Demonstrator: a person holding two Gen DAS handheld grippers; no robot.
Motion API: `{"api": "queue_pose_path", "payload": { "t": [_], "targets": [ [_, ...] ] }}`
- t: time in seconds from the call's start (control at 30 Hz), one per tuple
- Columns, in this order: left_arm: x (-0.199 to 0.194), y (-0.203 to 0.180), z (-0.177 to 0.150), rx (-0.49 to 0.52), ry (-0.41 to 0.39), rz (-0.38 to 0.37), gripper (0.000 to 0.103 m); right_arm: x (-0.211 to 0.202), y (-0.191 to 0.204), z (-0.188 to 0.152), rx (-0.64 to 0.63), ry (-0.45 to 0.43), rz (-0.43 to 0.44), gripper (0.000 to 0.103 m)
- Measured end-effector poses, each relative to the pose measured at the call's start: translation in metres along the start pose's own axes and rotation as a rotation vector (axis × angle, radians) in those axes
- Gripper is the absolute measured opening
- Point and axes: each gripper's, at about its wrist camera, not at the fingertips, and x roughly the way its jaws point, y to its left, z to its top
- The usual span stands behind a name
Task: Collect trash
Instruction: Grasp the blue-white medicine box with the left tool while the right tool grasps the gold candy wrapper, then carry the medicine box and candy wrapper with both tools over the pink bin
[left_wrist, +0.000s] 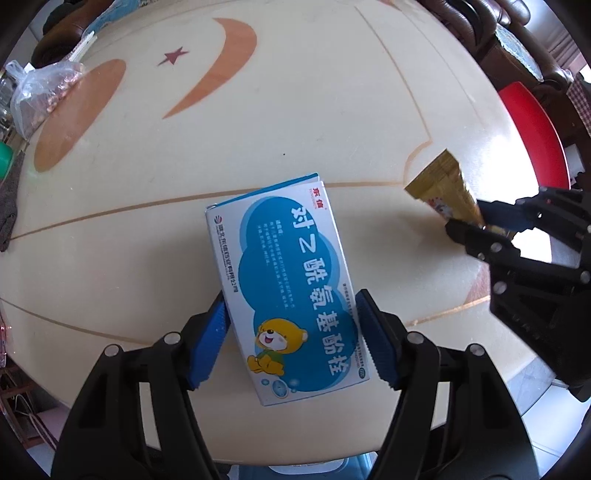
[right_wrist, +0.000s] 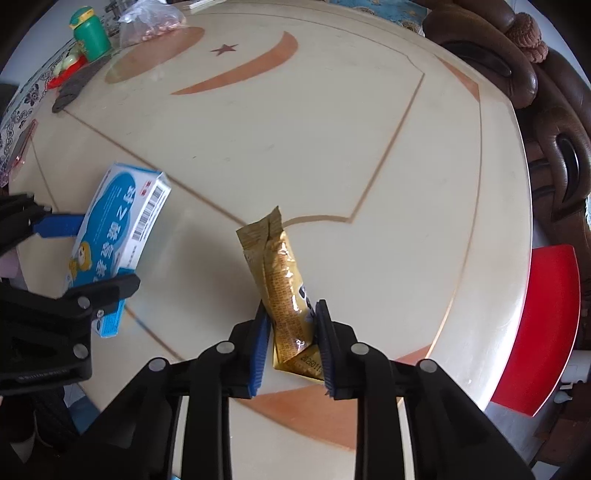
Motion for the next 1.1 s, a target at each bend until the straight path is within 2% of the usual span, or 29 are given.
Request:
{"api": "queue_pose_path", "payload": {
  "t": [0.1,0.17,0.33,0.47,0.63,0.77,1.1],
  "targets": [
    [-0.008,-0.002,-0.003,0.019,-0.023,0.006,0.067,-0.009,0.007,-0.008,0.017,-0.025,0.024,0.023],
    [-0.015,-0.003,-0.006,0.028,-0.04,0.012,0.067,-0.017,0.011,-0.016,0.014,-0.05,0.026,0.015],
    [-0.024,0.003,-0.019,0.051,-0.055,0.022,0.066,-0.027,0.029,-0.019,0.011,-0.075,-0.007,0.015],
    [-0.036,0.004,-0.027,0.054,-0.079,0.02,0.066,-0.022,0.026,-0.016,0.03,-0.059,0.014,0.015],
    [-0.056,0.006,-0.036,0.073,-0.1,0.013,0.066,-0.044,0.038,-0.023,0.026,-0.088,0.008,0.015],
    [-0.082,0.02,-0.059,0.082,-0.126,0.016,0.066,-0.07,0.053,-0.036,0.017,-0.105,-0.011,0.015],
    [-0.135,0.025,-0.115,0.111,-0.194,0.028,0.066,-0.128,0.093,-0.074,0.029,-0.151,-0.019,0.015]
  ]
}}
